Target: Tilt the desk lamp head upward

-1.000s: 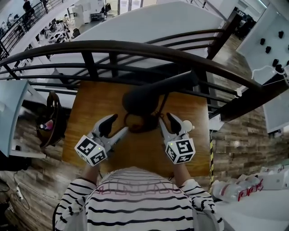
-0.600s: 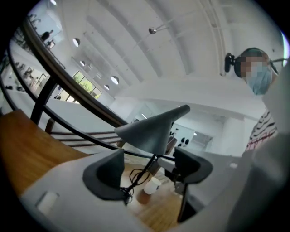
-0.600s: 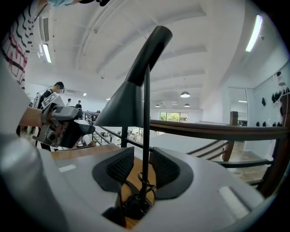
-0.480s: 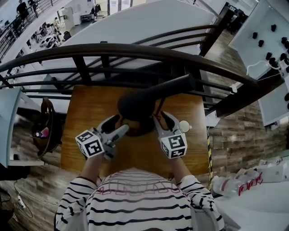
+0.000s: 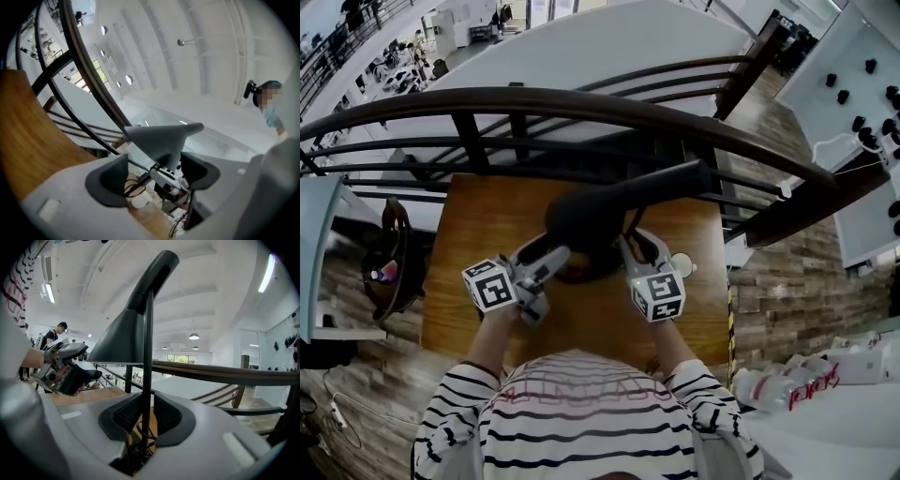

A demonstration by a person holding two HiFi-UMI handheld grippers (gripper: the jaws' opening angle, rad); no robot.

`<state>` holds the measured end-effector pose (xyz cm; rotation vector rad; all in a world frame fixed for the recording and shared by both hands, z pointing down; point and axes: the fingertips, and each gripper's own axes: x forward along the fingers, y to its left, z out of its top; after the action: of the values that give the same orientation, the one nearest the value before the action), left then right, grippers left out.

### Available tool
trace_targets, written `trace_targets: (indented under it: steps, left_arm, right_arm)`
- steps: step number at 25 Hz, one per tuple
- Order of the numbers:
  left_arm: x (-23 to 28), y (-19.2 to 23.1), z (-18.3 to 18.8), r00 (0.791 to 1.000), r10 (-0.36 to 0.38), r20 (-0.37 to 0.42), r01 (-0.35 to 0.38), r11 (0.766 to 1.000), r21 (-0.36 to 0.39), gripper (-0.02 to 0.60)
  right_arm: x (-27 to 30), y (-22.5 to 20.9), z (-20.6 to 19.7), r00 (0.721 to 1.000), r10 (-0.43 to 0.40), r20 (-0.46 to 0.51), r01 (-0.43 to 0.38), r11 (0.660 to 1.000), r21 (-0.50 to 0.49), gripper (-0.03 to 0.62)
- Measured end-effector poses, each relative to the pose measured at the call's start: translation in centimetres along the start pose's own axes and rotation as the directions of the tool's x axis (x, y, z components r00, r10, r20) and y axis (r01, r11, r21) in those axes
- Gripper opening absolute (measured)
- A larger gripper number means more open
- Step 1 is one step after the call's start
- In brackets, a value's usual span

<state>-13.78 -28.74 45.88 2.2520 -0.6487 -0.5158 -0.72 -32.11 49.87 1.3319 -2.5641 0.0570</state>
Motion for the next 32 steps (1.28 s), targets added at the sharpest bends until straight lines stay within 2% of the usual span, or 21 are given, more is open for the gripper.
trace_targets:
  steps: [2, 5, 6, 8, 12, 18, 21, 28, 32]
  left_arm:
    - [0.1, 0.2, 0.0, 1.000, -0.003, 0.003, 0.003, 1.000, -0.012, 0.345]
    - [0.1, 0.0, 0.8, 0.999, -0.008, 0.035, 0.009, 1.000, -0.008, 0.344]
    - [0.0, -0.1, 1.2, 0.999, -0.012, 0.046, 0.013, 1.000, -0.003, 0.330]
    - [-0.1, -0.1, 1.7, 0.999, -0.017, 0.051, 0.018, 1.000, 0.000, 0.264]
    - [-0.3, 0.6, 1.9, 1.000, 0.013, 0.028, -0.013, 1.000, -0.002, 0.195]
    - [-0.6, 0.9, 1.7, 0.999, 0.030, 0.016, -0.029, 0.999, -0.045, 0.161]
    - [-0.8, 0.7, 2.2, 0.999, 0.043, -0.011, -0.043, 0.999, -0.024, 0.160]
    - [-1.1, -0.1, 4.2, 0.997, 0.078, -0.017, -0.077, 0.995, 0.059, 0.156]
    - [-1.9, -1.0, 5.9, 0.997, 0.082, 0.007, -0.082, 0.992, 0.094, 0.150]
  right_arm:
    - [0.1, 0.2, -0.1, 1.000, 0.007, 0.002, -0.007, 1.000, -0.006, 0.054]
    - [0.1, 0.2, -0.2, 1.000, 0.012, 0.011, -0.012, 1.000, -0.003, 0.052]
    - [0.1, 0.2, -0.2, 1.000, 0.012, 0.013, -0.012, 1.000, -0.002, 0.051]
    - [0.2, 0.2, -0.1, 1.000, 0.011, 0.015, -0.011, 1.000, 0.001, 0.051]
    - [0.4, 0.3, 0.0, 1.000, 0.009, 0.021, -0.009, 1.000, 0.005, 0.049]
    - [0.2, 0.3, -0.2, 1.000, 0.007, 0.025, -0.008, 1.000, 0.004, 0.049]
    - [0.3, 0.3, -0.1, 1.000, 0.005, 0.028, -0.005, 1.000, 0.004, 0.049]
    - [0.1, -0.2, -0.3, 1.000, -0.008, 0.015, 0.007, 1.000, 0.016, 0.049]
    - [-0.1, 0.0, -0.4, 1.000, -0.001, 0.021, 0.000, 1.000, 0.031, 0.048]
